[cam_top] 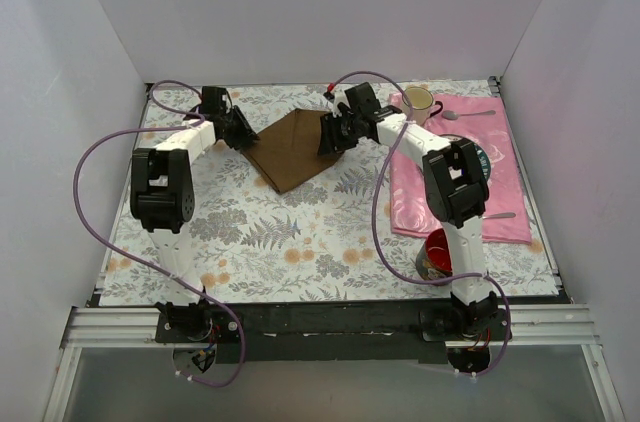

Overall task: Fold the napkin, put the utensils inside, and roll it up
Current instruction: Fold the napkin

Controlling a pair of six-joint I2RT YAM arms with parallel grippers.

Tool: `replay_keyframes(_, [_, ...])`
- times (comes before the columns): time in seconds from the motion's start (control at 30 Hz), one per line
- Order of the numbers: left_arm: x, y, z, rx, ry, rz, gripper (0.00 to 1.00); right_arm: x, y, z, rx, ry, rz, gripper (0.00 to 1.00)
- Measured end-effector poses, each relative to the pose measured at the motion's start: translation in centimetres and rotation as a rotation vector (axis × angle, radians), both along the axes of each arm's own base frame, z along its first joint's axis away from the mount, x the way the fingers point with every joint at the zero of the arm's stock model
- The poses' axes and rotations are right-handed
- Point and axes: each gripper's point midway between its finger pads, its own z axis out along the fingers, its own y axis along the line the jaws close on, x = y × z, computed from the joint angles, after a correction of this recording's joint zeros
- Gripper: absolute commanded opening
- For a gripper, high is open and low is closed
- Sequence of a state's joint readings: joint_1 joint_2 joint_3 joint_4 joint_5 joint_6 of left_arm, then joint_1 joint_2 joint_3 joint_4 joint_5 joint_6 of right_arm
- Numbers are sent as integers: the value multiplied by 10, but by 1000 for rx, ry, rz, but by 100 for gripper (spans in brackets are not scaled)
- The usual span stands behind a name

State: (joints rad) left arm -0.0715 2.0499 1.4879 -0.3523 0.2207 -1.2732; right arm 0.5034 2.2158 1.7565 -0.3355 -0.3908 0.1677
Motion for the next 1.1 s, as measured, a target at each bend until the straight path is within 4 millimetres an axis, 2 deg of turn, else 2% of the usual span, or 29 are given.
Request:
replay_keyframes(0.1, [-2, -15, 18, -37, -26, -29, 27, 3, -1, 13, 12, -30, -5, 50])
replay_keyframes(0.17, [-8, -32, 30, -57, -49, -63, 27, 5, -3, 13, 16, -38, -9, 48])
replay_keyframes(0.33, [-48, -89, 44, -108, -60, -193, 26, 0, -14, -14, -18, 11, -24, 42])
replay_keyframes(0.47, [-86, -123, 29, -120, -9, -291, 25, -2, -20, -36, -48, 43, -31, 38])
replay_keyframes(0.53, [-96, -124, 20, -118, 16, -303, 25, -2, -21, -37, -50, 42, -31, 38])
replay_keyframes(0.67, [-107, -113, 5, -104, 55, -292, 25, -2, -21, -35, -50, 42, -31, 41])
replay_keyframes(0.93, [-128, -97, -2, -76, 67, -284, 25, -2, -14, -12, 1, 33, -36, 44])
replay_keyframes(1.1, [-141, -91, -18, -51, 108, -284, 27, 2, -15, -12, -13, 20, -41, 45])
